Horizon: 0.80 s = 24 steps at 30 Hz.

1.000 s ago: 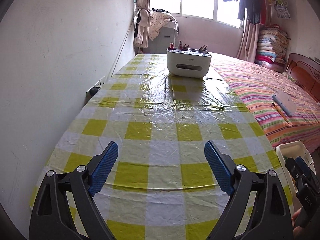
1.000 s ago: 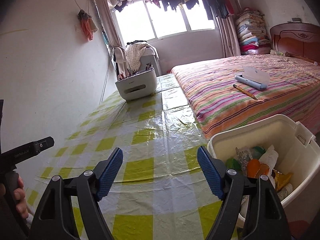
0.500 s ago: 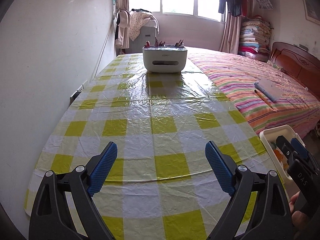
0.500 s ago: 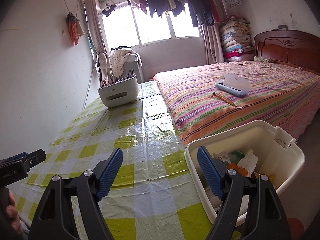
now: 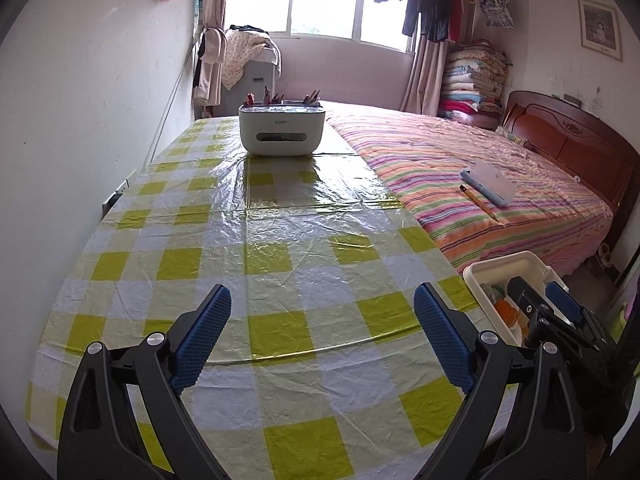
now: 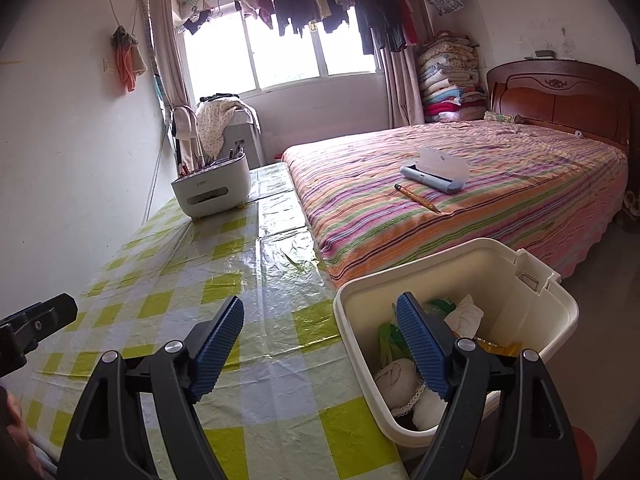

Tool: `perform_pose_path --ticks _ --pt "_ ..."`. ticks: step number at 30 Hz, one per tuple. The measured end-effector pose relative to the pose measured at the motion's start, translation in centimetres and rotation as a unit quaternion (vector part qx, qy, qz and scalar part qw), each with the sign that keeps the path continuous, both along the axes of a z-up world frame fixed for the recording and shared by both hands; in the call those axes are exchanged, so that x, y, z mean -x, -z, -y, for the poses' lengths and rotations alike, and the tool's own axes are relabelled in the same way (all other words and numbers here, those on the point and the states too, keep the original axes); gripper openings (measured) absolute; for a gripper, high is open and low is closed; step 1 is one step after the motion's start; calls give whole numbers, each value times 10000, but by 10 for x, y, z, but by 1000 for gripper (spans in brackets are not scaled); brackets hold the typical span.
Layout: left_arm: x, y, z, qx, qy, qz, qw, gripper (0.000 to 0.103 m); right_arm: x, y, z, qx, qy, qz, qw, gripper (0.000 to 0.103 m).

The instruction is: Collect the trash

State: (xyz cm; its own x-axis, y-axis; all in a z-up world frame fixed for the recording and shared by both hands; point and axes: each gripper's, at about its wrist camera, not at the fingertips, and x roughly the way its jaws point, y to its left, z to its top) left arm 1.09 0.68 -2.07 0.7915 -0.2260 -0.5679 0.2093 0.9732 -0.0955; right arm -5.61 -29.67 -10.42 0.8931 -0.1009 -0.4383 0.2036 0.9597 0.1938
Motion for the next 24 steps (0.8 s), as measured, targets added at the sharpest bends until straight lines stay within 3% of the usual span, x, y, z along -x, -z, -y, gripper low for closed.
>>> perform_pose_path --ticks 4,10,19,24 --pt "-3 -2 0 114 -78 -96 9999 91 3 2 8 -202 36 23 9998 77" --pt "-1 -5 12 -3 6 -83 10000 91 7 1 10 -100 58 44 9999 77" --pt "-27 -29 37 -188 803 -8 9966 91 8 0 22 -375 129 71 9992 77" --pt "-39 -36 54 -522 1189 226 9913 91 -6 -16 30 -270 -67 -47 9996 77"
